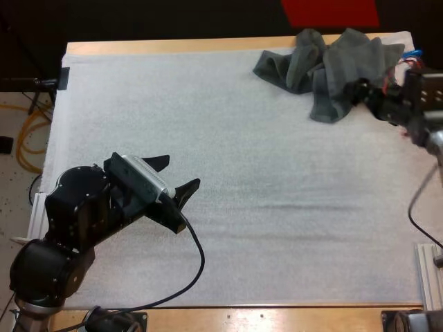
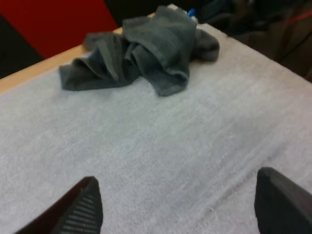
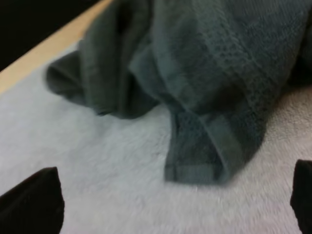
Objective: Pick towel from pile fold and stack
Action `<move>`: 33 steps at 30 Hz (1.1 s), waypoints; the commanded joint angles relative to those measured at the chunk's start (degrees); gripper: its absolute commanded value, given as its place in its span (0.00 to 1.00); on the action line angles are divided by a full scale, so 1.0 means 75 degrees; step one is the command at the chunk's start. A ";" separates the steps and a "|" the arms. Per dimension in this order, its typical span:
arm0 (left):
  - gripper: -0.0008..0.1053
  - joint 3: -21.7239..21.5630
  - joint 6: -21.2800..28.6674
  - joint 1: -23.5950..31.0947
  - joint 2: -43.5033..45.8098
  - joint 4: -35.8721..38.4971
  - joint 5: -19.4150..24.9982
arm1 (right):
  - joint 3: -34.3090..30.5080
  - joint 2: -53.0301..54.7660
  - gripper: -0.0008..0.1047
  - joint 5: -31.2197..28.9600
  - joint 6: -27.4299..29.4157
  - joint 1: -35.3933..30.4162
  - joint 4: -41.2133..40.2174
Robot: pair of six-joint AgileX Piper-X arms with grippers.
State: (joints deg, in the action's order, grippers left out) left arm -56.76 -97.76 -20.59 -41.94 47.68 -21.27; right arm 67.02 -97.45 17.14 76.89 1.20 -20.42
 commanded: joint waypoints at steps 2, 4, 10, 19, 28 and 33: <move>0.61 -0.0067 -0.0192 -0.0019 0.0010 -0.0043 -0.0052 | 0.0417 -0.0612 0.88 0.0145 -0.0306 0.0077 0.0140; 0.61 -0.0067 -0.0190 -0.0019 0.0010 -0.0043 -0.0052 | 0.0812 -0.1262 0.88 0.0145 -0.0503 0.0147 0.0150; 0.61 -0.0067 -0.0190 -0.0019 0.0010 -0.0043 -0.0080 | 0.1673 -0.2475 0.88 0.0137 -0.0683 0.0376 0.0378; 0.61 -0.0067 -0.0811 -0.0019 0.0010 -0.0060 -0.0232 | 0.2425 -0.3232 0.38 -0.0296 -0.1341 0.0408 0.0290; 0.61 -0.0067 -0.0884 -0.0019 0.0010 -0.0396 -0.0284 | 0.2572 -0.3033 0.02 0.0529 -0.1053 0.0376 0.0347; 0.61 -0.0067 -0.0884 -0.0019 0.0010 -0.0788 -0.0284 | 0.2571 -0.2058 0.02 0.0574 0.0298 0.0399 0.0256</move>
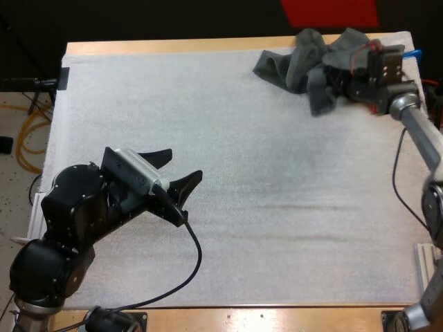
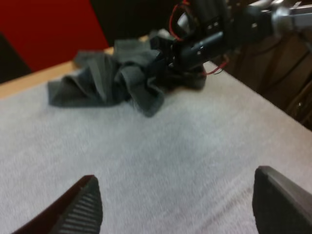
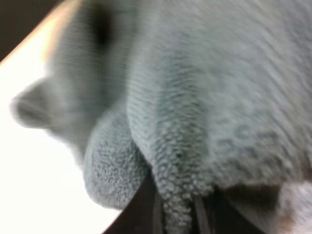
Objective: Pick towel from pile fold and stack
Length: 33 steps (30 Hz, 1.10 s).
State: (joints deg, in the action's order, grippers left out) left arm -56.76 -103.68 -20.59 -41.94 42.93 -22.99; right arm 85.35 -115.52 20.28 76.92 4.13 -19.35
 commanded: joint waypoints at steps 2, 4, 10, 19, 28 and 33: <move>0.61 -0.0067 -0.0096 -0.0019 0.0010 -0.0167 -0.0054 | 0.0126 0.0934 0.02 0.0156 0.0756 0.0009 -0.0012; 0.61 -0.0067 -0.0096 -0.0019 -0.0007 -0.0167 -0.0054 | 0.0126 0.1684 0.02 0.0156 0.1304 0.0009 -0.0282; 0.61 -0.0067 -0.0027 -0.0019 -0.0009 -0.0167 -0.0054 | 0.0126 0.3647 0.02 0.0136 0.1983 0.0009 -0.1160; 0.61 -0.0067 0.0044 -0.0019 -0.0009 0.0595 -0.0394 | 0.0126 0.5755 0.02 0.0136 0.1913 0.0009 -0.4234; 0.61 -0.0067 0.0977 -0.0019 0.0362 0.2466 -0.0391 | -0.0462 0.7191 0.02 -0.0094 0.1627 0.1718 -0.8123; 0.61 -0.0067 0.1120 -0.0019 0.0942 0.3194 -0.0391 | -0.1513 0.8277 0.02 -0.1135 -0.0222 0.3595 -0.9155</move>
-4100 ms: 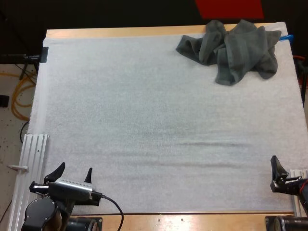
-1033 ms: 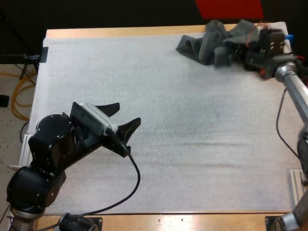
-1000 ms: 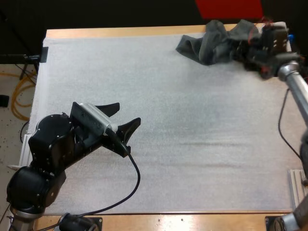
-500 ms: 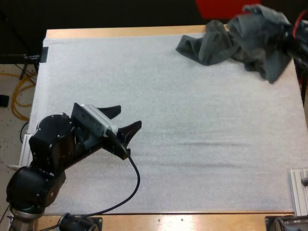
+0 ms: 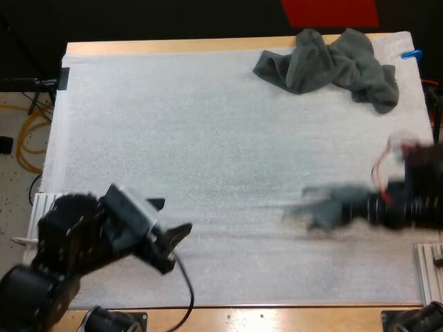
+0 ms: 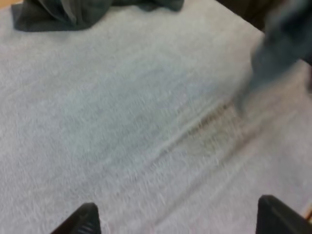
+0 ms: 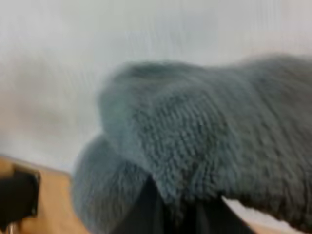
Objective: Pick towel from pile fold and stack
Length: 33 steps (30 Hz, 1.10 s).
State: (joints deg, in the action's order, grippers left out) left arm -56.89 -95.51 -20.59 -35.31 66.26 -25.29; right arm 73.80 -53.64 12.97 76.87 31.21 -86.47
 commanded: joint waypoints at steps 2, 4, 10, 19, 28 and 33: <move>0.61 -0.0051 0.0030 -0.0019 0.0376 0.0375 -0.0086 | -0.0495 0.0406 0.02 -0.0020 -0.1067 0.0711 -0.0163; 0.61 -0.0051 0.0030 -0.0019 0.0643 0.0565 -0.0086 | -0.0978 0.0623 0.02 0.0123 -0.1838 0.1315 0.0082; 0.61 -0.0051 0.0030 -0.0019 0.1137 0.0768 -0.0086 | -0.2519 0.0184 0.02 0.0253 -0.2543 0.2529 0.2735; 0.61 -0.0051 0.0007 -0.0019 0.1143 0.0777 -0.0086 | -0.2631 -0.3328 0.02 0.2316 -0.1990 0.2086 0.7595; 0.61 -0.0051 -0.0209 -0.0019 0.1143 0.0777 -0.0086 | 0.0049 -0.6078 0.05 0.0678 -0.1531 0.1965 0.8636; 0.61 -0.0051 -0.0348 -0.0019 0.1143 0.0777 -0.0086 | 0.1361 -0.6885 0.46 0.0302 -0.1048 0.1817 0.8584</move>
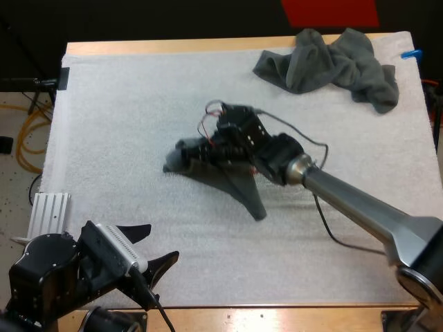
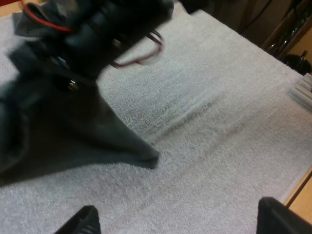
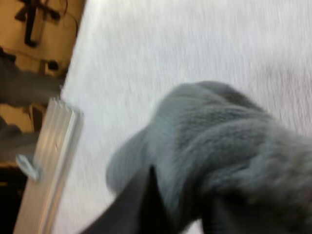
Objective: Pick towel from pile fold and stack
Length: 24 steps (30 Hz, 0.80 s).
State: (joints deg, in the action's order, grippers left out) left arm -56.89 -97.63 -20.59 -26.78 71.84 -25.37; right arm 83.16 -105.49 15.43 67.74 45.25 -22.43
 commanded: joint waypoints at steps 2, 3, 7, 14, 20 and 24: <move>0.61 -0.0051 -0.0065 -0.0019 0.0004 0.0033 -0.0075 | 0.0404 -0.0064 0.65 -0.0008 0.0320 -0.0139 0.0038; 0.61 -0.0051 -0.0065 -0.0019 0.0004 0.0033 -0.0075 | 0.0520 -0.0065 0.74 0.0030 0.0542 -0.0191 0.0038; 0.61 -0.0051 -0.0065 -0.0019 0.0004 0.0033 -0.0075 | 0.0832 0.0054 0.75 -0.0033 0.0828 -0.0361 -0.0367; 0.61 -0.0051 0.0020 -0.0019 0.0004 -0.0012 0.0241 | 0.0982 0.0883 0.69 -0.1174 0.2636 -0.0485 -0.2932; 0.61 -0.0051 0.0018 -0.0019 -0.0011 -0.0014 0.0403 | 0.0982 0.1352 0.69 -0.1689 0.3491 -0.0485 -0.5614; 0.61 -0.0051 0.0018 -0.0019 -0.0011 -0.0014 0.0403 | 0.0578 0.1380 0.69 -0.1689 0.3569 -0.0485 -0.6070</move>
State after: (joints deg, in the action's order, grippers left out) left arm -56.89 -97.70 -20.59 -26.78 71.84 -22.56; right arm 87.83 -95.55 3.17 93.81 41.78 -66.81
